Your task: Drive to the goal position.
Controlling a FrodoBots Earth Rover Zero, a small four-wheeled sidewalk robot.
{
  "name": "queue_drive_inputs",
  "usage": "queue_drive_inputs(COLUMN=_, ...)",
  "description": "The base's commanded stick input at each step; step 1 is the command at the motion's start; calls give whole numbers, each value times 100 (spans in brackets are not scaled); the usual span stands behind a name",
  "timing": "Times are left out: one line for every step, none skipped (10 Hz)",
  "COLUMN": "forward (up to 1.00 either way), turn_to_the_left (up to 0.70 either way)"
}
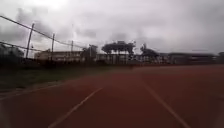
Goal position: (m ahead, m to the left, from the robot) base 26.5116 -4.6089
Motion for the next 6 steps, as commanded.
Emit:
queue_drive_inputs(forward=50, turn_to_the_left=-47)
queue_drive_inputs(forward=50, turn_to_the_left=-50)
queue_drive_inputs(forward=50, turn_to_the_left=-50)
queue_drive_inputs(forward=50, turn_to_the_left=-12)
queue_drive_inputs(forward=50, turn_to_the_left=0)
queue_drive_inputs(forward=50, turn_to_the_left=0)
